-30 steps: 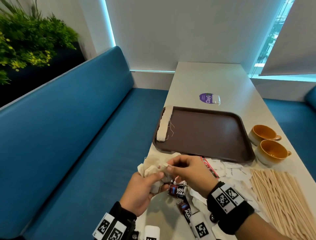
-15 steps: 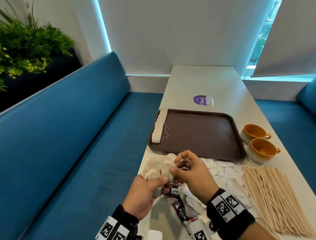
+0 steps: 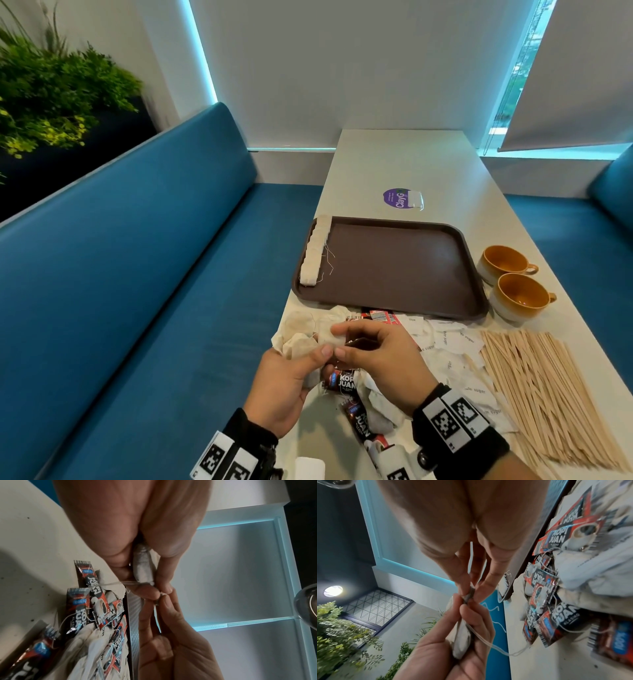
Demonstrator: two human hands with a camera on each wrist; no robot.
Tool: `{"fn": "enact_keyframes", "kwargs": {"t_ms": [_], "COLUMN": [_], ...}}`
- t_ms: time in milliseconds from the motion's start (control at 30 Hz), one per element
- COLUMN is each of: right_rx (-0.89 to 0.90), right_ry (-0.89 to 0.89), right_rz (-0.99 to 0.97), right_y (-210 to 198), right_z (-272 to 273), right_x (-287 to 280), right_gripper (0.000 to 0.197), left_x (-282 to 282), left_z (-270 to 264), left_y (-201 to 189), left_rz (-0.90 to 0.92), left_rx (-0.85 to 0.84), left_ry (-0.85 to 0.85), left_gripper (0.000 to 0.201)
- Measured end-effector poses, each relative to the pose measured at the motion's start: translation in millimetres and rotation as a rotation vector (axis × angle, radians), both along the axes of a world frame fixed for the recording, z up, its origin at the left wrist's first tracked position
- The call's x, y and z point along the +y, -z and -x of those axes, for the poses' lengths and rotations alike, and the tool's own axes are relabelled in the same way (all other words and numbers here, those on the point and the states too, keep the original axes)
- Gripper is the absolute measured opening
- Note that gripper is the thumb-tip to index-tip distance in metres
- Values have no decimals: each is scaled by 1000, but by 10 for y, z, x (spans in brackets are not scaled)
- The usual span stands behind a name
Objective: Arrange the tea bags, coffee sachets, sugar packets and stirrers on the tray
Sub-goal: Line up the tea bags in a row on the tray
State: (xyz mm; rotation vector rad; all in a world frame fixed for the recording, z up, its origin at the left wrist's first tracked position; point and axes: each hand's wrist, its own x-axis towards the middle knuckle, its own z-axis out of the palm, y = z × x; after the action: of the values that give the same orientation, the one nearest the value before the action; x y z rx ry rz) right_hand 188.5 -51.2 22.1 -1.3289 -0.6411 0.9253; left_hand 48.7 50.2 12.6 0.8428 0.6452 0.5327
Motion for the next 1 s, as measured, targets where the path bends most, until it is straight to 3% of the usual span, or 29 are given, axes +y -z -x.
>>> {"fn": "enact_keyframes", "kwargs": {"t_ms": [333,500,733,1000], "right_rx": [-148,-183,-285,-445], "right_ry": [22,8,75,23], "right_rz": [132,176,244,413], "right_y": [-12,-99,-41,315], "right_z": [-158,-329,-759,-908], "right_x": [179,399,1023,1647], "right_gripper": [35,48,23,22], "left_x": [123,201,274,355], "left_z": [69,153,286,347], "left_y": [60,157,229,343], "left_rz": [182,189,207,197], "left_rx": [-52,15,39,106], "left_ry": [-1,-49,-111,-182], "left_gripper": [35,38,28,29]}}
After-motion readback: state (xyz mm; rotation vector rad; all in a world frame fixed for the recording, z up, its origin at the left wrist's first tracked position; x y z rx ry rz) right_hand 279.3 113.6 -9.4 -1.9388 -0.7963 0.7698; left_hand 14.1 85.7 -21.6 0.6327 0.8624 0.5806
